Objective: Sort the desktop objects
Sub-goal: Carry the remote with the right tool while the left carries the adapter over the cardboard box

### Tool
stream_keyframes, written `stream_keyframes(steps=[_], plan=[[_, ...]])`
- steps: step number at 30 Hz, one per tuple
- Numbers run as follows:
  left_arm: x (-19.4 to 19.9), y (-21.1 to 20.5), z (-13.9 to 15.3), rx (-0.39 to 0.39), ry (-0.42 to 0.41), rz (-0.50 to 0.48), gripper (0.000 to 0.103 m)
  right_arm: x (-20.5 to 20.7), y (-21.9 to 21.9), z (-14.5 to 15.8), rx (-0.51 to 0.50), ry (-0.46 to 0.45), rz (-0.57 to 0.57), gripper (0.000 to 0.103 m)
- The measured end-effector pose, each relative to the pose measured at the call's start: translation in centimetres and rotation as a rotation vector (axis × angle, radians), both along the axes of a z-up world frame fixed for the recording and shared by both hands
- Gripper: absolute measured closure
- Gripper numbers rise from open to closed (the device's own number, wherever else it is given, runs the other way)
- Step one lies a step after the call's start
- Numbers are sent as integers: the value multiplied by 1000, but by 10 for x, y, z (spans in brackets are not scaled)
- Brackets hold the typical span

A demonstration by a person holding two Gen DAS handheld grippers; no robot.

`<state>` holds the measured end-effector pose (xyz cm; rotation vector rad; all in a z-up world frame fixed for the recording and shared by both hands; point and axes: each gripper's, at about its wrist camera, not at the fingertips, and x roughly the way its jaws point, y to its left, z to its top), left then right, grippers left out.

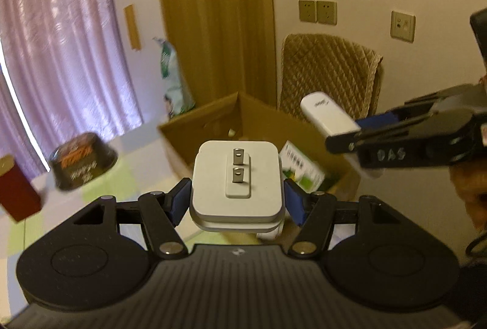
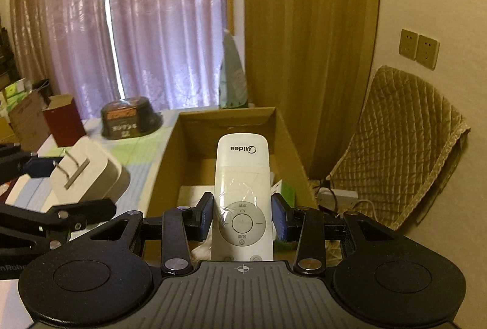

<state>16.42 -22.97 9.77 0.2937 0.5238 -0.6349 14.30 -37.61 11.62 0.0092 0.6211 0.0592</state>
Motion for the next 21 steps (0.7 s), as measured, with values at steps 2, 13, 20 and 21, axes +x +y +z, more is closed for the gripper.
stream_keyframes(steps=[2,13,20,21], plan=[[12,-12,0,-3,-1,-11,43,12,-9,-3,3,10,-8,64],[43,-36,-20,31,13,-46,43,45,-30,-19,8,56,-8,64],[55,-43,-35,55,25,-60,43,57,-31,-27,7,68,2,64],[57,-44,-37,59,26,-62,43,58,-32,-28,6,70,2,64]])
